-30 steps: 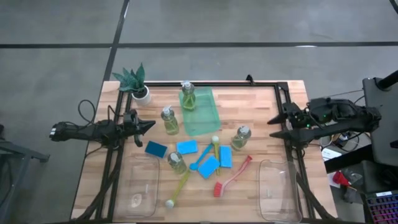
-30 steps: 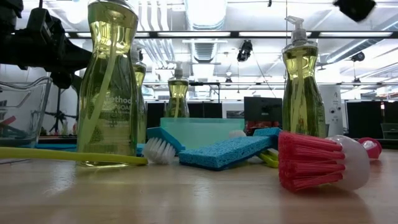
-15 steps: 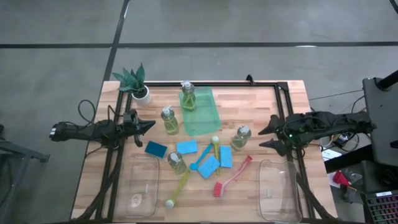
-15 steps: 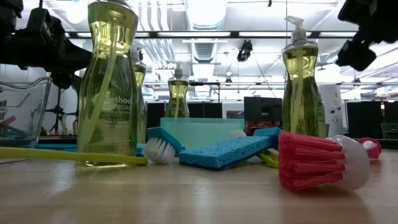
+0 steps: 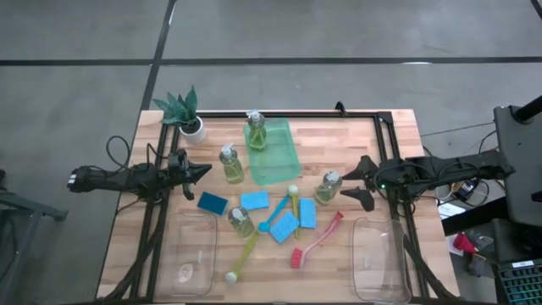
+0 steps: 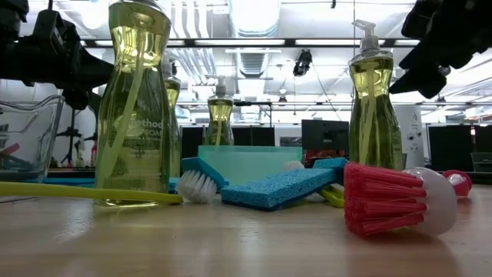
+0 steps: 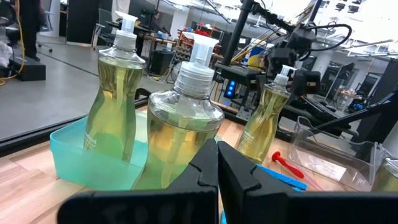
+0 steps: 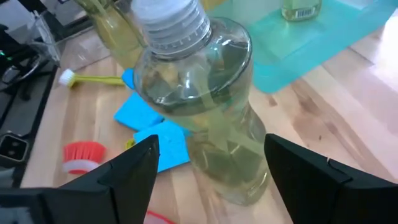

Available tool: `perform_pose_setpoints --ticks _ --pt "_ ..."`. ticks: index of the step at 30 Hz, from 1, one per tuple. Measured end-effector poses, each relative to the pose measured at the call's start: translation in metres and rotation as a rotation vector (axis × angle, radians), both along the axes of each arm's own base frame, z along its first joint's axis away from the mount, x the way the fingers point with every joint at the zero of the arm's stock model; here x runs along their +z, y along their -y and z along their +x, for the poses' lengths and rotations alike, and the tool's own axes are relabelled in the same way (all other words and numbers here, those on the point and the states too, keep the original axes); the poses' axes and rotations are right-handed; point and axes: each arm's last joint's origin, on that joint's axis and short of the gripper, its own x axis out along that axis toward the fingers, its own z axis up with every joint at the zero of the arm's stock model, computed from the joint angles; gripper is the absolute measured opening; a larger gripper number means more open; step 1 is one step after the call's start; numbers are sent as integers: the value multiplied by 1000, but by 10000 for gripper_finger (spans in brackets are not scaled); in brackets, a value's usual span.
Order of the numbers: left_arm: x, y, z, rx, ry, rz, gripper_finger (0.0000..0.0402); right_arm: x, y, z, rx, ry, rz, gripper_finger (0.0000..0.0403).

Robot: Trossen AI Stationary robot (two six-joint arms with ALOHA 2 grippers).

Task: Pick & Place Kitchen Sink Supplies
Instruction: Put the green soap dispenser into the green bin

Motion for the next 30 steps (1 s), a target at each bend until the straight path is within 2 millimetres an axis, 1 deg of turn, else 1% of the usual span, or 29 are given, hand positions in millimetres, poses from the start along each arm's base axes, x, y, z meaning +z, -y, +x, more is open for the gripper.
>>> perform_pose_setpoints --ticks 4,11,16,19,24,30 --pt "0 0 0 0 0 0 0 0 -1 6 11 35 -5 297" --pt "0 0 0 0 0 0 0 -1 -2 18 34 58 -95 312" --pt "0 0 0 0 0 0 0 -12 -4 29 38 27 -103 315" --pt "0 0 0 0 0 0 0 -17 -4 35 37 23 -106 307" --pt "0 0 0 0 0 0 0 -16 -5 45 25 86 -124 283" --pt "0 0 0 0 0 0 0 -17 -5 51 -9 106 -136 254"
